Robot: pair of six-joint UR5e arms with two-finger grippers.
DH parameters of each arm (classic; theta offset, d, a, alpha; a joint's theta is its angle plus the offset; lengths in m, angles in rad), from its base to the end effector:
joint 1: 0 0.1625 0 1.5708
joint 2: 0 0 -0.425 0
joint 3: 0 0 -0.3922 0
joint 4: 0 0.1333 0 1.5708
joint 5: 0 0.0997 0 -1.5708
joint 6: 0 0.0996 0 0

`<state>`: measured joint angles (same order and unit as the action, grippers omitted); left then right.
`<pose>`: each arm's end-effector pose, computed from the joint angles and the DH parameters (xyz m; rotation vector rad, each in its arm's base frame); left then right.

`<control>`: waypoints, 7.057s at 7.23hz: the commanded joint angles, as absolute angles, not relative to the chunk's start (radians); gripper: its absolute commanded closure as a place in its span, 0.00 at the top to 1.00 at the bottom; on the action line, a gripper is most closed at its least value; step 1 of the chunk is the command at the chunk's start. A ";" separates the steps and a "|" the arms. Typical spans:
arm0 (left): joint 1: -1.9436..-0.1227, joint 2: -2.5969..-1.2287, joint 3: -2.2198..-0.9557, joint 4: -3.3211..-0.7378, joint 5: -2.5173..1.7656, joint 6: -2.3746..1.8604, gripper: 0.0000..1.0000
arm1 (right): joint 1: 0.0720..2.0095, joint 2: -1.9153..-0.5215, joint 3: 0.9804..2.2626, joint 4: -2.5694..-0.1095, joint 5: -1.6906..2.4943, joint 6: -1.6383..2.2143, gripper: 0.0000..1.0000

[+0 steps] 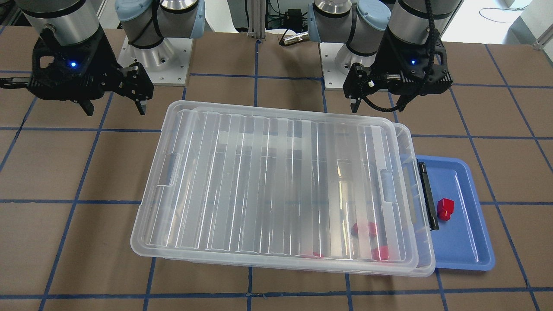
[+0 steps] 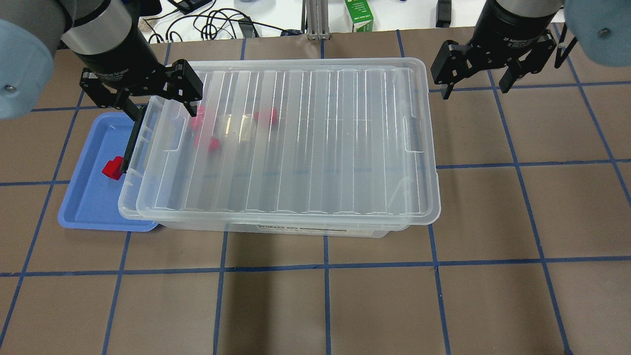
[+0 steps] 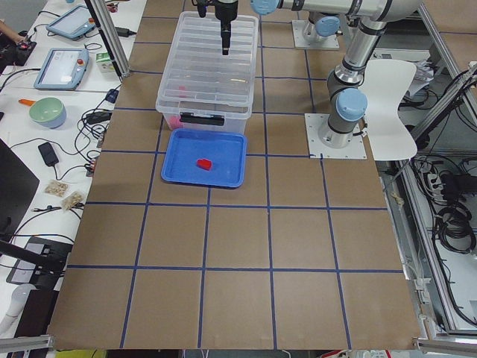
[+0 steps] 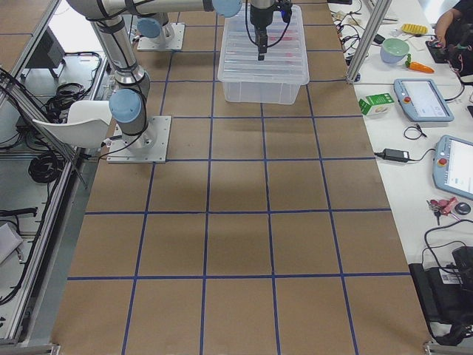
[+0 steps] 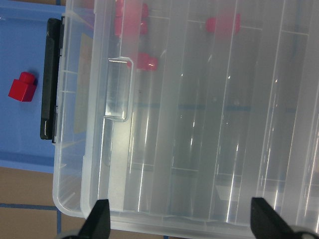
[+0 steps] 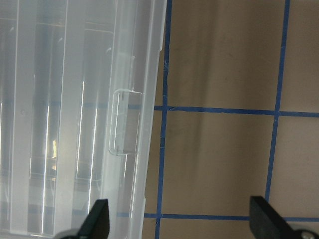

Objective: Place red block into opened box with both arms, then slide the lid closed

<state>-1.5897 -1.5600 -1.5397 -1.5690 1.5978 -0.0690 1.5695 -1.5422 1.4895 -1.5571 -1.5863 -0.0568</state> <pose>-0.1399 -0.4887 0.5088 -0.0790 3.1148 -0.0699 0.1311 -0.5075 0.5124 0.0862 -3.1232 0.0602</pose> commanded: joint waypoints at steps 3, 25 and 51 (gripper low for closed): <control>-1.589 -1.560 -1.539 -1.569 1.598 -0.071 1.00 | 1.568 -1.523 1.500 -1.558 -1.588 -0.057 1.00; -1.523 -1.548 -1.520 -1.644 1.606 -0.058 1.00 | 1.488 -1.256 1.536 -1.692 -1.528 -0.096 1.00; -1.034 -1.778 -1.615 -1.407 1.557 0.703 1.00 | 1.298 -1.325 1.424 -1.576 -1.601 -0.374 1.00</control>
